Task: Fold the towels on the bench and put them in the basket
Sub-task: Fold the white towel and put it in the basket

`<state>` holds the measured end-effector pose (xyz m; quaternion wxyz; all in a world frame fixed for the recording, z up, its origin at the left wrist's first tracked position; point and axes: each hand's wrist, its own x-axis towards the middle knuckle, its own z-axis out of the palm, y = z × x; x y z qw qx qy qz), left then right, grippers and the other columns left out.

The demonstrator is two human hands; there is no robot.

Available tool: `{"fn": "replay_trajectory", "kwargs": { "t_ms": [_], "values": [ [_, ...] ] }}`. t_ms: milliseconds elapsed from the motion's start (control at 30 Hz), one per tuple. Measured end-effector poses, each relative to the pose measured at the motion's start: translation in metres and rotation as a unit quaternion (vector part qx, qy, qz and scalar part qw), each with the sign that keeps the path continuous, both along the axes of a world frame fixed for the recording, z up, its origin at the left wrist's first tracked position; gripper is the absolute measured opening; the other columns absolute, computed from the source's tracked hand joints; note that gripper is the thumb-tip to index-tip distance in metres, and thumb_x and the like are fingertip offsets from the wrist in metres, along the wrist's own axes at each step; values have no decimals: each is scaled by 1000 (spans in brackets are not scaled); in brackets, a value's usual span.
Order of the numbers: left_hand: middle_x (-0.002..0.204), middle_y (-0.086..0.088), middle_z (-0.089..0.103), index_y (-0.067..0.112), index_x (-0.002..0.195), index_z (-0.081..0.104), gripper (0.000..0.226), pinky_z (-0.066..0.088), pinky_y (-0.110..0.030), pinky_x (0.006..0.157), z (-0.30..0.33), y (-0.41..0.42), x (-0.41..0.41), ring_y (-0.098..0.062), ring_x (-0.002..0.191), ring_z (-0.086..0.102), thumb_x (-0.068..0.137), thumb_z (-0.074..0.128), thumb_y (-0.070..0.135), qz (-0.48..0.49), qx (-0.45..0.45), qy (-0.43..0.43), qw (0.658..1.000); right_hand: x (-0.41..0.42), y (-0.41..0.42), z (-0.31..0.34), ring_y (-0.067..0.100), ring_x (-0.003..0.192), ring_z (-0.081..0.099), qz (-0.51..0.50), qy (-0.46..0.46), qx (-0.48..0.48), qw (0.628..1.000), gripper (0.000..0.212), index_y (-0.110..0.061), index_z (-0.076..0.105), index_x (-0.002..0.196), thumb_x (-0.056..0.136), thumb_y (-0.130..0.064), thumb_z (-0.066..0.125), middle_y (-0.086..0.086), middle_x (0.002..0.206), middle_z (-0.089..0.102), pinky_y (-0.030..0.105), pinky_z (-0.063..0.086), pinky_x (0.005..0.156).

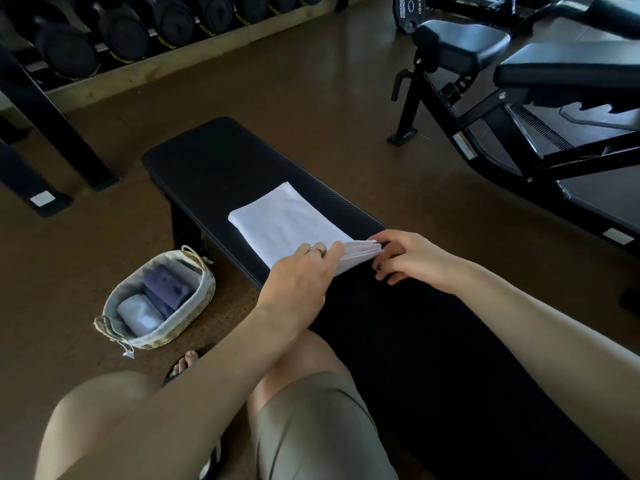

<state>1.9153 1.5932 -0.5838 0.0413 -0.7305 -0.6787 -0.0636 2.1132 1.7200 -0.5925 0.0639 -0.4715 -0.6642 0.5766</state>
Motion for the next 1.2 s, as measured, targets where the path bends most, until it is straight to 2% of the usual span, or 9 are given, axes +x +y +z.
{"fn": "replay_trajectory", "kwargs": {
  "t_ms": [200,367,533,733,867,967,1033,1133,1200],
  "values": [
    [105,-4,57,17,118,51,35,35,-29,67,-5,-5,3,-22,90,56,86,51,2,-23,7,16,1000,2,-6,-6,21,78,73,-15,8,170,985,27,-19,67,99,86,3,72,4,87,72,37,63,73],
    [92,-5,61,13,109,60,32,30,-30,58,-10,-6,20,-22,77,62,78,69,5,-82,-11,77,994,5,-14,-15,14,83,68,4,-13,239,971,28,-25,65,99,85,-5,79,-5,92,70,29,59,75],
    [128,-12,54,6,140,35,42,32,-35,68,-16,-4,49,-28,108,58,99,39,3,-71,-61,129,987,9,-19,-17,10,85,68,20,-22,276,961,28,-28,64,97,87,-5,77,-9,93,69,25,58,75],
    [161,-23,21,2,156,14,59,43,-42,95,-33,-4,55,-34,130,44,105,41,14,-40,-110,121,986,15,-21,-21,8,89,63,72,-63,335,937,29,-22,66,99,85,1,74,-10,102,62,23,57,76],
    [161,-19,23,14,158,17,62,44,-44,95,-29,-5,51,-34,129,42,103,45,21,-66,-153,64,984,16,-17,-23,7,91,63,57,-66,274,958,30,-26,67,105,83,-7,75,-11,106,61,16,50,72],
    [144,-8,42,30,151,22,53,46,-46,93,-7,2,37,-30,122,48,103,43,42,-37,-218,-106,969,11,-10,-17,6,91,64,46,-90,214,972,22,-28,68,108,87,-29,76,-11,106,63,22,51,76],
    [135,-7,47,28,139,27,41,45,-45,94,5,15,17,-29,115,55,105,40,47,12,-226,-201,953,5,-8,-14,6,90,62,60,-127,203,969,22,-28,70,105,89,-43,74,-11,103,62,22,49,73],
    [143,-11,45,23,142,28,42,46,-45,96,11,39,-28,-31,114,56,106,42,40,61,-202,-194,958,-7,-8,-13,6,95,57,69,-175,239,953,27,-23,72,95,92,-49,66,-10,101,59,27,49,79],
    [152,-11,38,21,151,25,52,45,-48,100,7,55,-59,-32,124,51,105,44,37,97,-203,-152,962,-16,-8,-11,7,94,57,43,-175,205,962,38,-9,63,80,97,-42,53,-2,97,61,31,46,80]
  ]
}}
